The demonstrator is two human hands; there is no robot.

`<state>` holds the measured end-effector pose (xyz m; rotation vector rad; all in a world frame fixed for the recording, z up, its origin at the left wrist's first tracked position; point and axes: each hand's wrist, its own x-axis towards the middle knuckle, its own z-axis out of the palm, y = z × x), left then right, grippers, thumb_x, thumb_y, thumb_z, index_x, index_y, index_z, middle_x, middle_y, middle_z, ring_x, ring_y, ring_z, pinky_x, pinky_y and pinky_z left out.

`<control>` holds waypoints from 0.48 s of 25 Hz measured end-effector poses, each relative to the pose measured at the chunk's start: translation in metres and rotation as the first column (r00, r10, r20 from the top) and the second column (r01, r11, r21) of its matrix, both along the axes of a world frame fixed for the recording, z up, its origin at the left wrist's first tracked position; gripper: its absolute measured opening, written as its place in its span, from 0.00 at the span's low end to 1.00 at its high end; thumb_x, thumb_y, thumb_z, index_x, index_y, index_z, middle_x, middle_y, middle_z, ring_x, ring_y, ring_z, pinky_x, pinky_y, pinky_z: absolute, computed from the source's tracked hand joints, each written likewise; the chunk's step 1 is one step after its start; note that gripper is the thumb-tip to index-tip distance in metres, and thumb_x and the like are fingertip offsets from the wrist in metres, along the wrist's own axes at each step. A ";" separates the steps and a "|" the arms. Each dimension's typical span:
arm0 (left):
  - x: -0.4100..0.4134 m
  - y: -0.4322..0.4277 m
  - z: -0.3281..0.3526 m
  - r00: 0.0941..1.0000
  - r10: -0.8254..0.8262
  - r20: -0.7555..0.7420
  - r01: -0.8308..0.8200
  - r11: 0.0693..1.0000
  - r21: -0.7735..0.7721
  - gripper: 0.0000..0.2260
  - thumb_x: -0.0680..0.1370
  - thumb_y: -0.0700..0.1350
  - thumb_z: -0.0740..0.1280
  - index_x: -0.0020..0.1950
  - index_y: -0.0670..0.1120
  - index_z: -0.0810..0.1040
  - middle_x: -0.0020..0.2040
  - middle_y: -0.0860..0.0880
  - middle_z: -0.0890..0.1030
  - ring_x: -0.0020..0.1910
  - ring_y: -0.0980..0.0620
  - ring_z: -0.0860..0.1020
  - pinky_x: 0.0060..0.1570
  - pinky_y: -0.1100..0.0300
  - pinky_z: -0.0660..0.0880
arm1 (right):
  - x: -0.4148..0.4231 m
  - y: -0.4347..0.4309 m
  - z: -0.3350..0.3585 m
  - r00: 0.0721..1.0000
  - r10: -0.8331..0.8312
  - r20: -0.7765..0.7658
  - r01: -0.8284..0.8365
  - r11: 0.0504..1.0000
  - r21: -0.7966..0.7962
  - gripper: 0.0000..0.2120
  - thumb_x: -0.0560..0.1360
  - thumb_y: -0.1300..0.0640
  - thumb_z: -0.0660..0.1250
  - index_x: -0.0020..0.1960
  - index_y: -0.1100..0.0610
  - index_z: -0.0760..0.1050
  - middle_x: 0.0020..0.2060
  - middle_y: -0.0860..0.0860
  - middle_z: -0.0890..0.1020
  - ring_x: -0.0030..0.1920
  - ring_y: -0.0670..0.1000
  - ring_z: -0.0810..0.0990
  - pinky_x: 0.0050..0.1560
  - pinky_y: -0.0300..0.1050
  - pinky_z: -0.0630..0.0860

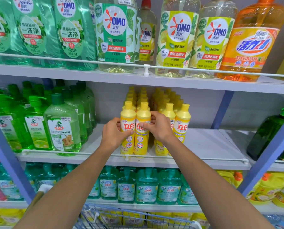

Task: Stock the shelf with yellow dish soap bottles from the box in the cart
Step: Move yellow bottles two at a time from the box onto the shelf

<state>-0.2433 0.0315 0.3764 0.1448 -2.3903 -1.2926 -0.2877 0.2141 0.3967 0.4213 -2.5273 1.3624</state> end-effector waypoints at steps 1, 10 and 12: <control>0.000 0.001 -0.001 1.000 0.006 0.001 -0.006 1.000 0.002 0.26 0.67 0.50 0.81 0.61 0.44 0.79 0.52 0.49 0.83 0.42 0.58 0.78 0.39 0.68 0.73 | -0.001 0.001 -0.001 1.000 0.009 0.001 -0.009 1.000 0.002 0.28 0.69 0.49 0.80 0.65 0.56 0.78 0.56 0.50 0.85 0.54 0.49 0.85 0.56 0.53 0.83; 0.000 0.007 -0.004 0.998 0.062 0.020 -0.063 0.997 0.054 0.27 0.67 0.50 0.81 0.62 0.44 0.78 0.51 0.52 0.82 0.45 0.58 0.80 0.39 0.67 0.73 | -0.007 0.004 -0.009 0.995 0.075 -0.063 -0.076 0.997 -0.022 0.25 0.71 0.48 0.78 0.65 0.54 0.77 0.55 0.51 0.85 0.54 0.50 0.85 0.57 0.54 0.83; 0.001 0.007 -0.005 0.995 0.068 0.073 -0.073 0.994 0.081 0.36 0.66 0.54 0.81 0.68 0.43 0.73 0.57 0.48 0.82 0.54 0.50 0.81 0.48 0.58 0.78 | -0.003 0.005 -0.007 0.993 0.099 -0.070 -0.100 0.995 -0.014 0.27 0.72 0.47 0.77 0.67 0.54 0.74 0.58 0.51 0.84 0.57 0.51 0.83 0.58 0.55 0.82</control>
